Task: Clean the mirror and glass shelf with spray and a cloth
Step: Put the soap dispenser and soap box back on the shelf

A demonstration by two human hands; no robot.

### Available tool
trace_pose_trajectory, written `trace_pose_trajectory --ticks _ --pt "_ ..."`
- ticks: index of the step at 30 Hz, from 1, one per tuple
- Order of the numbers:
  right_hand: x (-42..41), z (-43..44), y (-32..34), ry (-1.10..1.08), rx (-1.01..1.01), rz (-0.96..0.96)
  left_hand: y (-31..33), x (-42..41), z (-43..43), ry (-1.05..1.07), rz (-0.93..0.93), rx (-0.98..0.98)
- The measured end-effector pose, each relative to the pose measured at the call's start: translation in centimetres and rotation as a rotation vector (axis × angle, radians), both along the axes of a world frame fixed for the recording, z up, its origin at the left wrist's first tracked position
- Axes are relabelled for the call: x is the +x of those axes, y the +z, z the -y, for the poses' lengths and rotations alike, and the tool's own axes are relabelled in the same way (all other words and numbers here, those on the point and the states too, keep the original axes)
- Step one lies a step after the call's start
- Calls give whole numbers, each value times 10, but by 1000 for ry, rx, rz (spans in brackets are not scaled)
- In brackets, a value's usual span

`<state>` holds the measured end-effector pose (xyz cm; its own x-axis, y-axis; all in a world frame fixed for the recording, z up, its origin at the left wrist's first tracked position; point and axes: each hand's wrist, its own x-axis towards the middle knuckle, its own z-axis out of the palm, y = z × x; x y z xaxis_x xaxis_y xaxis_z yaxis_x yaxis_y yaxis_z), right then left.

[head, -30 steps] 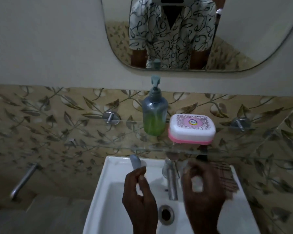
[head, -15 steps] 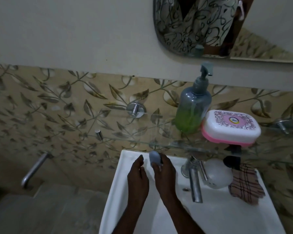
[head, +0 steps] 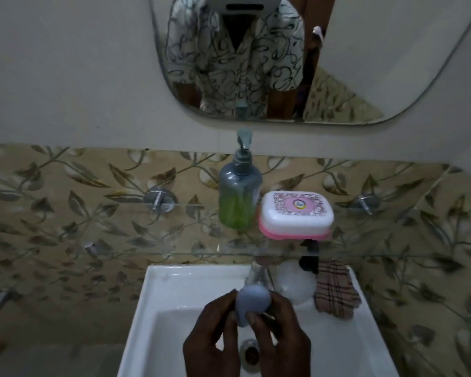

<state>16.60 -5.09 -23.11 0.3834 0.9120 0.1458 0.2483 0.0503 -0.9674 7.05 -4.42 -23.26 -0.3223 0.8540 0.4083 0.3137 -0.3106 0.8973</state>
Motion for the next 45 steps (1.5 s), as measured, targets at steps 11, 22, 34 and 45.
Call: trace_pose_trajectory --ticks 11,22,34,45 --pt "147 -34 146 -18 221 8 160 122 -59 -518 139 21" --pt "135 -30 121 -90 150 -914 168 149 -88 -467 110 -38" --pt "175 -70 134 -21 121 53 180 140 -128 -489 -40 -41" --pt "184 -99 116 -14 120 142 171 143 -144 -432 -298 -168"
